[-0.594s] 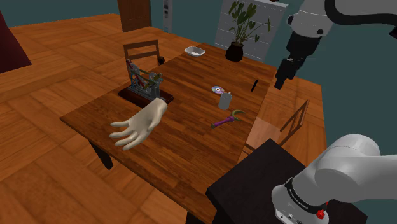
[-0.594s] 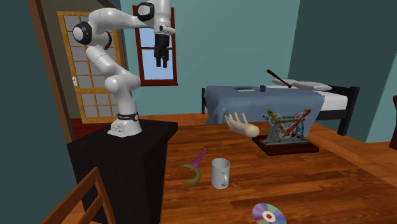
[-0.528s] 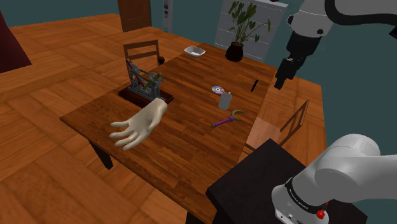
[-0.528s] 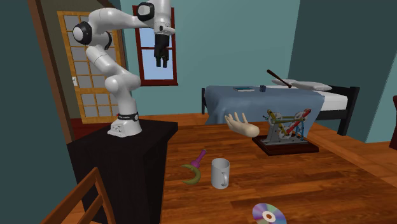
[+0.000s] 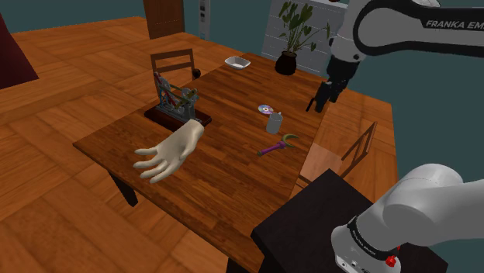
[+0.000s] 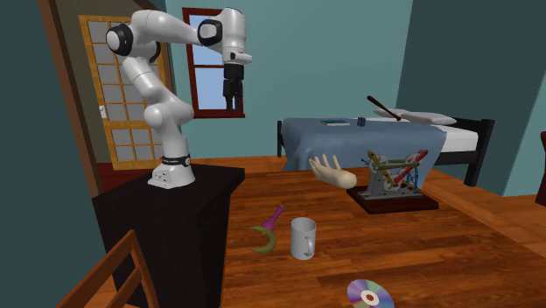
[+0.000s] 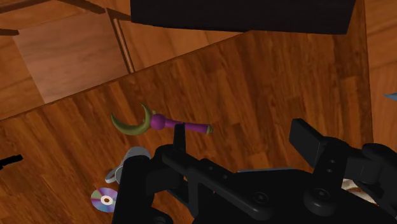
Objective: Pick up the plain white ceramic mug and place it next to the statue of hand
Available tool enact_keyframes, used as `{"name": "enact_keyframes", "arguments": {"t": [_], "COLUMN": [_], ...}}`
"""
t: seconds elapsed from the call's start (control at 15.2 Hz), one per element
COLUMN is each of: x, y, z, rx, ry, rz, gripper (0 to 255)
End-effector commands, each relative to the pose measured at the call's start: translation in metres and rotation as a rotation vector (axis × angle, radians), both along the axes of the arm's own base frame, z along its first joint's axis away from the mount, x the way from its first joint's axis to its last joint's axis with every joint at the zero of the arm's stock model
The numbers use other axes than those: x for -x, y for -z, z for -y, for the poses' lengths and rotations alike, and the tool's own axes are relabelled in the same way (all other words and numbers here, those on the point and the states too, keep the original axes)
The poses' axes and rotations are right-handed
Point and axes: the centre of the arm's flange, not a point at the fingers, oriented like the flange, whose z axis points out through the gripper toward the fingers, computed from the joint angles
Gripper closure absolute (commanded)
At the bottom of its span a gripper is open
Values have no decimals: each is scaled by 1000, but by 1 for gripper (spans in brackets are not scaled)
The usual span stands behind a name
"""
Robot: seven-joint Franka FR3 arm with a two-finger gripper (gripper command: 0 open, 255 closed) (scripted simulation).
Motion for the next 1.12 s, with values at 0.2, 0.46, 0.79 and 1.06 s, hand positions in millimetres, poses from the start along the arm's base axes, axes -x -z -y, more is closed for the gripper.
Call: {"name": "enact_keyframes", "arguments": {"t": [0.2,0.46,0.79,1.06], "x": [-42,-75,-116,-149], "y": [45,80,123,158], "z": [28,48,74,94], "rx": [-8,-14,-23,-29], "ry": [12,22,34,43], "rz": [17,30,45,57], "gripper": [0,0,0,0]}}
